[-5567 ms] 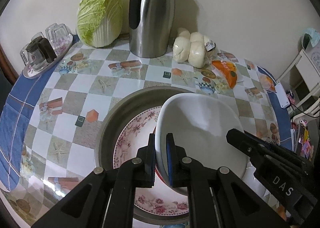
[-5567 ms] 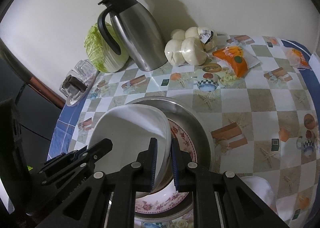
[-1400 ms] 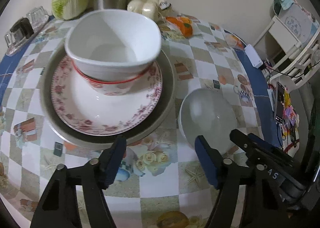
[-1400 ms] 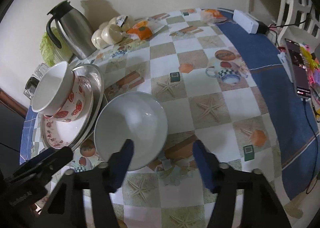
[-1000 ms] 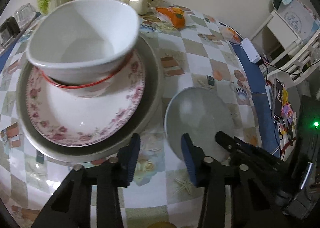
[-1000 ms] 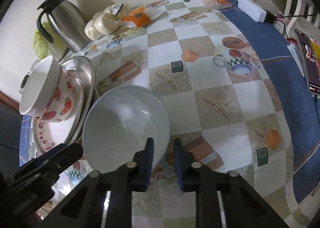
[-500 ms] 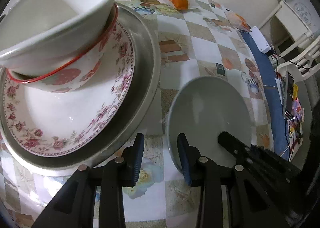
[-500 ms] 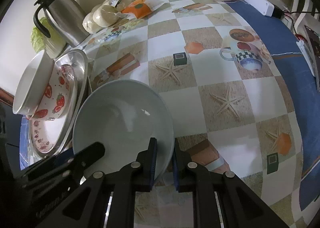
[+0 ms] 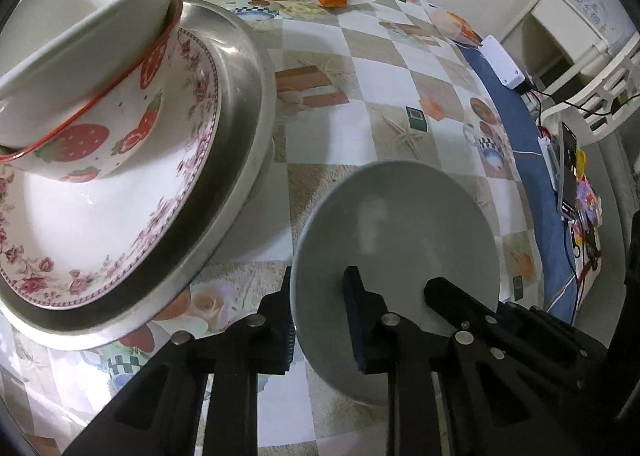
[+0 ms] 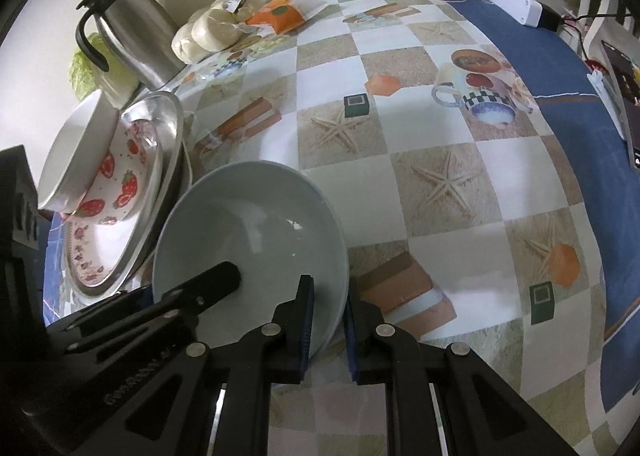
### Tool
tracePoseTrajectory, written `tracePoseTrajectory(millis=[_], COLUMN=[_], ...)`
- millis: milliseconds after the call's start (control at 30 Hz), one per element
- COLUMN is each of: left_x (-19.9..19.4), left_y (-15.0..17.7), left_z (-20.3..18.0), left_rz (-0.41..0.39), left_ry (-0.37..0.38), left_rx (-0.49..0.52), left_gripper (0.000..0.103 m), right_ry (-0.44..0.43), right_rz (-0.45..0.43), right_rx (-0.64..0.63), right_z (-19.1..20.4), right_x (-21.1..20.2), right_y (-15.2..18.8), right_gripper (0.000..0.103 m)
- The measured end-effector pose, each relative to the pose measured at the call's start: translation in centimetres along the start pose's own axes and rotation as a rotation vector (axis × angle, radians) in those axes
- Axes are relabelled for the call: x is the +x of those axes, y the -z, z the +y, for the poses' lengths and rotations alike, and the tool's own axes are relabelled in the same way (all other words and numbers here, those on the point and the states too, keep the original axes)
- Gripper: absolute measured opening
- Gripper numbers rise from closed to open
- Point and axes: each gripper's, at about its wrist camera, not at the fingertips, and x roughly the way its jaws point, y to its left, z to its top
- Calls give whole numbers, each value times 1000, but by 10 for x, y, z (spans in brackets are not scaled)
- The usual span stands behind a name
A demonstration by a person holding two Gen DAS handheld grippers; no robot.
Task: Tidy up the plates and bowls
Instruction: 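Lift the white bowl with the right tool and carry it over the tray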
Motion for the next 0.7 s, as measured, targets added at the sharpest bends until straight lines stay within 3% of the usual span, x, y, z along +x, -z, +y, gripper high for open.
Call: tracePoseTrajectory(millis=[367, 700], left_x=[-14, -69], left_y=[15, 21], left_z=[7, 15], left_rz=[-6, -101], left_ry=[14, 14], left_rx=[-20, -13], left_gripper=[22, 22], right_ry=[2, -10], right_rz=[-1, -55], right_rx=[-18, -59], right_z=[7, 30], right_x=[-14, -47], right_y=[17, 21], right_gripper=[16, 16])
